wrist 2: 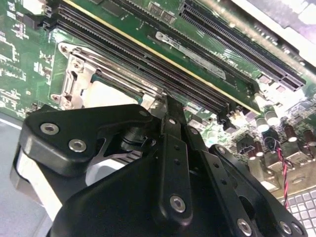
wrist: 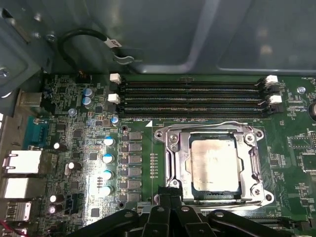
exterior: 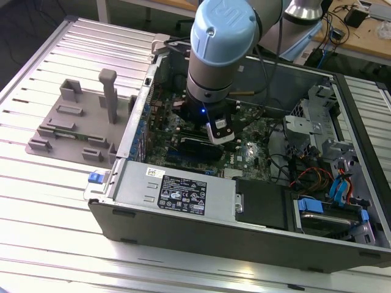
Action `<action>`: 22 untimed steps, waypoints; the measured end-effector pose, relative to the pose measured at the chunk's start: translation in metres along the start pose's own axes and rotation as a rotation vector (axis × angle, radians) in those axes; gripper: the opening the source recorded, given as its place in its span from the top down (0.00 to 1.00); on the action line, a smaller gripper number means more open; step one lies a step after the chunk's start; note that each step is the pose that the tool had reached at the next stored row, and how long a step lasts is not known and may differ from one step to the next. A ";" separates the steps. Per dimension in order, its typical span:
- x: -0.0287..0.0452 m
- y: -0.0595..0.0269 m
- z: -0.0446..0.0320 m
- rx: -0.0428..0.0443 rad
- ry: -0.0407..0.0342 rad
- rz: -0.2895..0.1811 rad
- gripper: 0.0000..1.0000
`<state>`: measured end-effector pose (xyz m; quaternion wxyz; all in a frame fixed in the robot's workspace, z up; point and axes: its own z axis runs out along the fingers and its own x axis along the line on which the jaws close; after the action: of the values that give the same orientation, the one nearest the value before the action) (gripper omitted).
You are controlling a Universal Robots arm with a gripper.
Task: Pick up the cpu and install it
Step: 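Install the second cpu locking lever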
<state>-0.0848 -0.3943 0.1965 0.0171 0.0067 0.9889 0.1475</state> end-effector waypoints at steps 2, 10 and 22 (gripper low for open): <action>0.0031 -0.0001 -0.0001 -0.0001 0.0000 0.000 0.89; 0.0069 -0.0004 0.0003 0.0014 0.0001 0.000 0.89; 0.0069 0.0023 -0.0075 0.0068 -0.0001 0.000 0.89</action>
<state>-0.0920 -0.3942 0.2041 0.0172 0.0065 0.9894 0.1441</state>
